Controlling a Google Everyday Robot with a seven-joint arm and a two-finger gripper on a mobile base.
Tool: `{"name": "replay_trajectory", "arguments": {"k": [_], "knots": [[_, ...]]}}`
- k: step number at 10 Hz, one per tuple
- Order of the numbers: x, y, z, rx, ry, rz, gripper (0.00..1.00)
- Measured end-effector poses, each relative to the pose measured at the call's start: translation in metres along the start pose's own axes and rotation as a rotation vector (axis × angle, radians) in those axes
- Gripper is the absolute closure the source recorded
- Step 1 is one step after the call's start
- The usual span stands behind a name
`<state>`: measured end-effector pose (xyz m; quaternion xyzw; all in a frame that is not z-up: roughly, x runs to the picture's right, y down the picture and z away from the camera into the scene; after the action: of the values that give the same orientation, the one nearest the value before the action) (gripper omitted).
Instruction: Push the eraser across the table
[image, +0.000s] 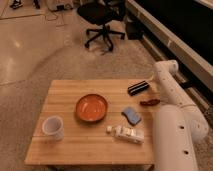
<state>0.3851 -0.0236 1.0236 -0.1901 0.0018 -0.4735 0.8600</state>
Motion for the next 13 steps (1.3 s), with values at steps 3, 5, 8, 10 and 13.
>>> {"name": "replay_trajectory", "arguments": {"k": [3,5,8,10,13], "knots": [[-0.001,0.007,0.003,-0.017,0.008,-0.008,0.20],[-0.006,0.009,-0.004,-0.006,-0.003,-0.013,0.20],[-0.029,0.010,-0.017,0.027,-0.053,-0.020,0.20],[-0.054,0.006,-0.021,0.045,-0.101,-0.036,0.20],[-0.083,-0.009,-0.025,0.070,-0.154,-0.067,0.20]]}}
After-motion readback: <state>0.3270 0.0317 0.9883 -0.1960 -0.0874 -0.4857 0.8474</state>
